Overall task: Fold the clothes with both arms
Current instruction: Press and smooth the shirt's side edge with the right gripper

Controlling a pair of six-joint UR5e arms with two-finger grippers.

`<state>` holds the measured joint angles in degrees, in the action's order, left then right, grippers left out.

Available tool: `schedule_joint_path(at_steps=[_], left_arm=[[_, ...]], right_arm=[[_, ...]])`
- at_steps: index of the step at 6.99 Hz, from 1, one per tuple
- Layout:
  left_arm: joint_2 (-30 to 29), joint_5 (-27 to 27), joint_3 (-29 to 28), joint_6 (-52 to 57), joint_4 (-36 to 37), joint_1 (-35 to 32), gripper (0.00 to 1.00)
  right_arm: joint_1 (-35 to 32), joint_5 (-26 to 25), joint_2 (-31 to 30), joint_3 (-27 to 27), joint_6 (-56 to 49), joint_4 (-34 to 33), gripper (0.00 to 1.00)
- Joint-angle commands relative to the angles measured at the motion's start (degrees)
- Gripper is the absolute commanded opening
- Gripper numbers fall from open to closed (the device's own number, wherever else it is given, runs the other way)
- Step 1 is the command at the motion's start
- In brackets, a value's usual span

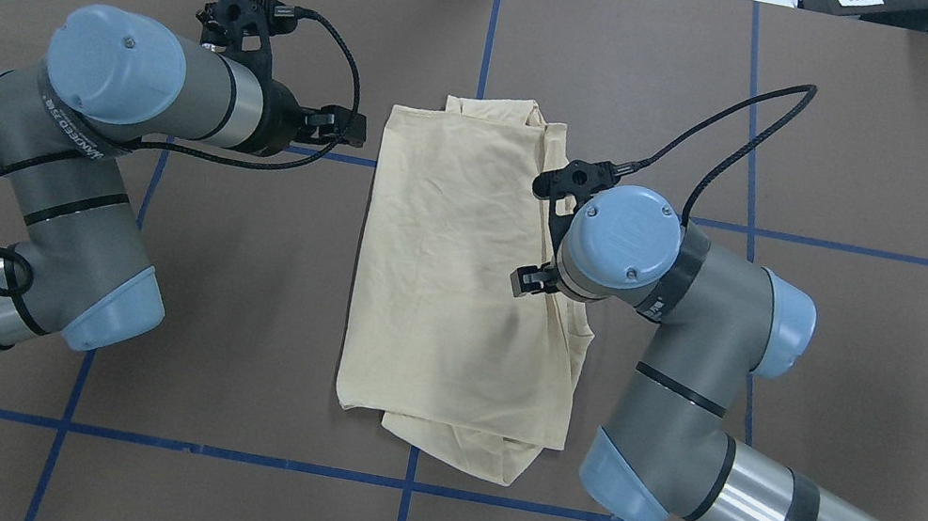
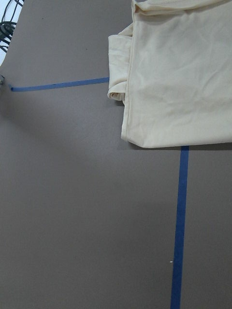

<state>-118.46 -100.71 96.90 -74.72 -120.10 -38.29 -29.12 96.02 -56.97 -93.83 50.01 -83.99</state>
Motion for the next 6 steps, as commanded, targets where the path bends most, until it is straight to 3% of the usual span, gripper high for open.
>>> schedule_joint_path(at_steps=[1, 6], left_arm=[[-0.02, -0.01, -0.04, 0.02, 0.04, 0.14, 1.0], [-0.11, -0.01, -0.13, -0.42, -0.05, 0.85, 1.0]], right_arm=[[-0.06, 0.39, 0.72, 4.8, -0.26, 5.68, 1.0], [-1.28, 1.97, -1.12, 4.45, -0.35, 5.77, 1.0]])
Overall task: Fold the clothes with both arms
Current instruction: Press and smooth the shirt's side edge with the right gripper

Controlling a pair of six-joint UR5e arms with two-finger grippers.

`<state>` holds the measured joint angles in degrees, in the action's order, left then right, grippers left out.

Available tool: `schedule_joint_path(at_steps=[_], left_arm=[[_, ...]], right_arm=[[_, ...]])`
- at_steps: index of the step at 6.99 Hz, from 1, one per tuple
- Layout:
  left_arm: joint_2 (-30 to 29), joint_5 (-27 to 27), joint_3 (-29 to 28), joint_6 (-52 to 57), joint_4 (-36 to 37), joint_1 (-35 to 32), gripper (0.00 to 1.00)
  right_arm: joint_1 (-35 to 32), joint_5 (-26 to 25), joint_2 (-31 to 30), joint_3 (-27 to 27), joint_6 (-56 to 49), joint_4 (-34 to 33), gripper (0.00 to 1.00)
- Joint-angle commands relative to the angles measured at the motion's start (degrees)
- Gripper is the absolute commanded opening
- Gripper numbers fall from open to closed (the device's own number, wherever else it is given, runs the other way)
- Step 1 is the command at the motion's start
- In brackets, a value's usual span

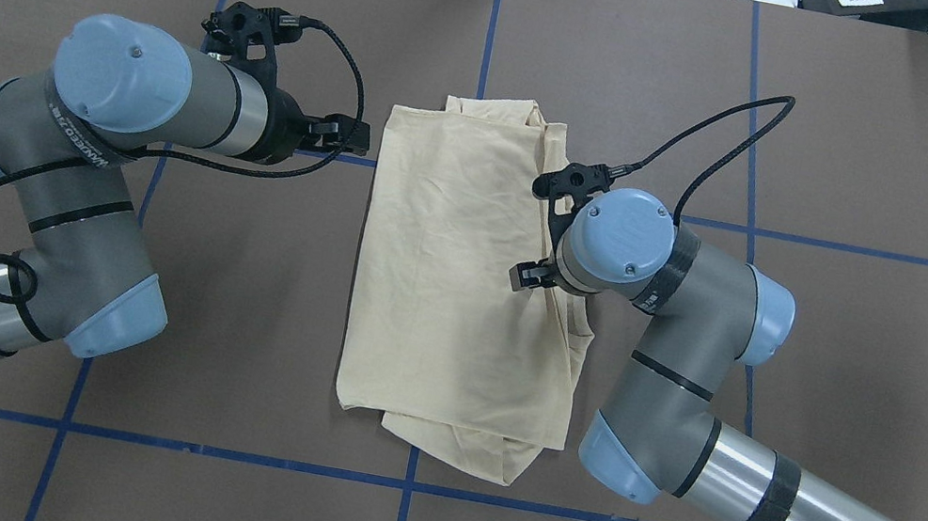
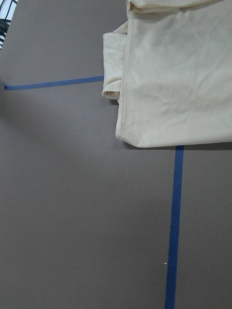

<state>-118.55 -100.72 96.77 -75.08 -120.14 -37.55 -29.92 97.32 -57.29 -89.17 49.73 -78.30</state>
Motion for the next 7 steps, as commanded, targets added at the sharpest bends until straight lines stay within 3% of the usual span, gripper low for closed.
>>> schedule_joint_path(at_steps=[1, 7], left_arm=[[-0.02, 0.0, 0.0, -0.06, -0.01, 0.2, 1.0], [-0.1, 0.0, 0.09, -0.15, -0.01, 0.37, 1.0]], right_arm=[[-0.49, 0.76, -1.07, -0.22, -0.42, -0.01, 1.0], [-3.38, 2.69, -3.53, -1.71, -3.75, 0.07, 1.0]])
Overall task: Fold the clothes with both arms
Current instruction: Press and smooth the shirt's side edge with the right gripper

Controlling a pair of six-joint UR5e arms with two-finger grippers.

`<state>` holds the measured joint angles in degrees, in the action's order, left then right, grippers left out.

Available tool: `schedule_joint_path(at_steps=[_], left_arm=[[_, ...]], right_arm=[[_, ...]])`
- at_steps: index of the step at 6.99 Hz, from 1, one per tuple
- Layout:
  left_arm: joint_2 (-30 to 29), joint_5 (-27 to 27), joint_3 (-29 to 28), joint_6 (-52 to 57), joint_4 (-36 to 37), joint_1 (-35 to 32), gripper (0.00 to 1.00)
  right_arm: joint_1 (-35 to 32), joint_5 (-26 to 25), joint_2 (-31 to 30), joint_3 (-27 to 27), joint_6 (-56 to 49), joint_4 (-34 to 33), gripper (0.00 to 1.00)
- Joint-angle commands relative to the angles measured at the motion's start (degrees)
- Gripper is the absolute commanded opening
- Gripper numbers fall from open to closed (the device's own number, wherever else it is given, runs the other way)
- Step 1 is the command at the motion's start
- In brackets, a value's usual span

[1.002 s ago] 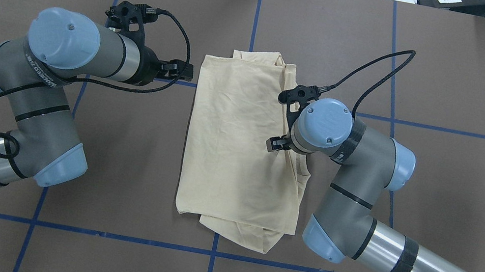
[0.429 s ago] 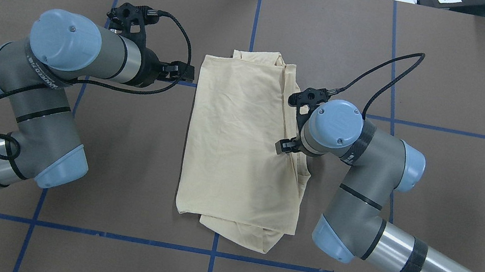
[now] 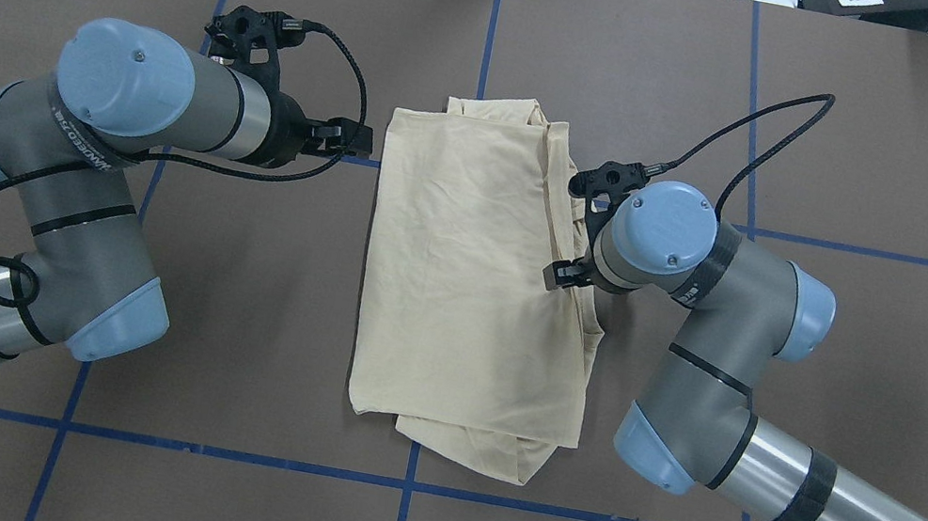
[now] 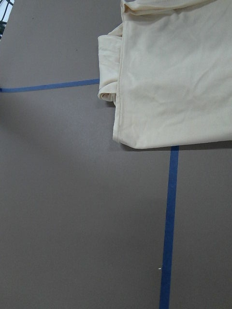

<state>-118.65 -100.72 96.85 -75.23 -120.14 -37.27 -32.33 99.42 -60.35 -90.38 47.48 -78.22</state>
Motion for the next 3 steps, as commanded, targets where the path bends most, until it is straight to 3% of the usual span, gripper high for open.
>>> schedule_joint_path(at_steps=[1, 3], left_arm=[[-0.09, 0.0, -0.09, 0.0, 0.08, 0.17, 1.0], [-0.44, 0.09, -0.09, -0.09, 0.08, 0.26, 1.0]], right_arm=[[-1.33, 1.12, -0.82, -0.49, -1.6, 0.09, 1.0], [-1.5, 1.04, -1.7, -0.32, -1.86, 0.18, 1.0]])
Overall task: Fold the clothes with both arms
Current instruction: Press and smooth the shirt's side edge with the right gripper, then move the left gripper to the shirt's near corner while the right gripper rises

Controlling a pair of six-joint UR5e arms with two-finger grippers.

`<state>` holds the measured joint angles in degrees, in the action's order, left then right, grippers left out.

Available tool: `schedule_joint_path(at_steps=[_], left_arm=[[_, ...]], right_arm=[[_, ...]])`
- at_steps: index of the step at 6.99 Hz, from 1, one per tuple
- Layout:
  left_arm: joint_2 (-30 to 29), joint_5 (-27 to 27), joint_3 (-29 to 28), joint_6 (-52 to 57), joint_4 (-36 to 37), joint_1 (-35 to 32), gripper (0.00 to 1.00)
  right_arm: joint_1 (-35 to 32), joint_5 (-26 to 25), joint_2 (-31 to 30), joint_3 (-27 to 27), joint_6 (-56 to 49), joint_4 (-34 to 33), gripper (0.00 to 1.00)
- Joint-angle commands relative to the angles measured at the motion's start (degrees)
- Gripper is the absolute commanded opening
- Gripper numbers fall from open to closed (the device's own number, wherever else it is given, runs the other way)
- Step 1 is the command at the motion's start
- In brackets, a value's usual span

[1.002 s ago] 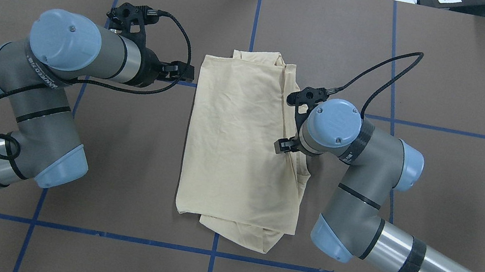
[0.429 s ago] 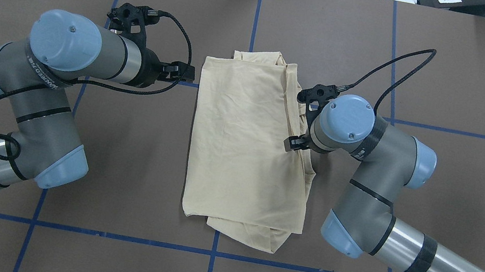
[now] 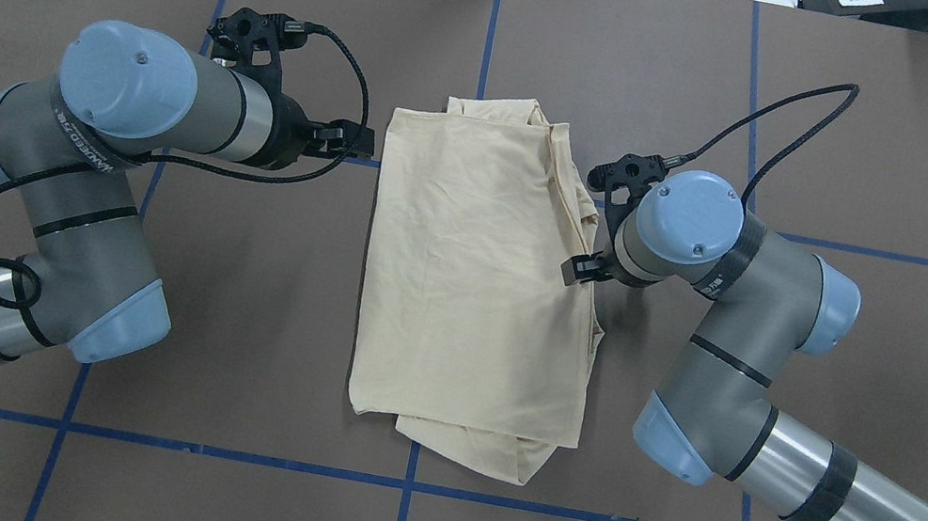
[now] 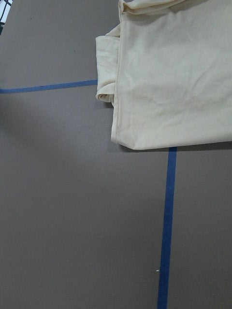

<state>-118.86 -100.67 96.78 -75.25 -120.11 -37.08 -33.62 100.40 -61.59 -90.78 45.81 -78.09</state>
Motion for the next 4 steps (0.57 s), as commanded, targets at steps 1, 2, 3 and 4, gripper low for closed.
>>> schedule_joint_path(at_steps=[1, 2, 3, 4], left_arm=[[-0.32, 0.03, -0.01, -0.07, 0.05, 0.08, 1.0], [-0.32, 0.03, 0.08, 0.02, 0.05, 0.08, 1.0], [-0.32, 0.03, 0.08, 0.02, 0.05, 0.08, 1.0], [-0.24, 0.12, -0.01, 0.11, -0.03, 0.08, 1.0]], right_arm=[[-0.92, 0.06, -0.46, 0.17, -1.94, -0.05, 1.0], [-2.05, 0.06, -1.42, 0.17, -2.91, 0.04, 1.0], [-2.76, 0.49, -1.08, 0.17, -3.27, 0.21, 1.0], [-3.46, 0.41, 1.36, 0.34, -3.1, 0.39, 1.0]])
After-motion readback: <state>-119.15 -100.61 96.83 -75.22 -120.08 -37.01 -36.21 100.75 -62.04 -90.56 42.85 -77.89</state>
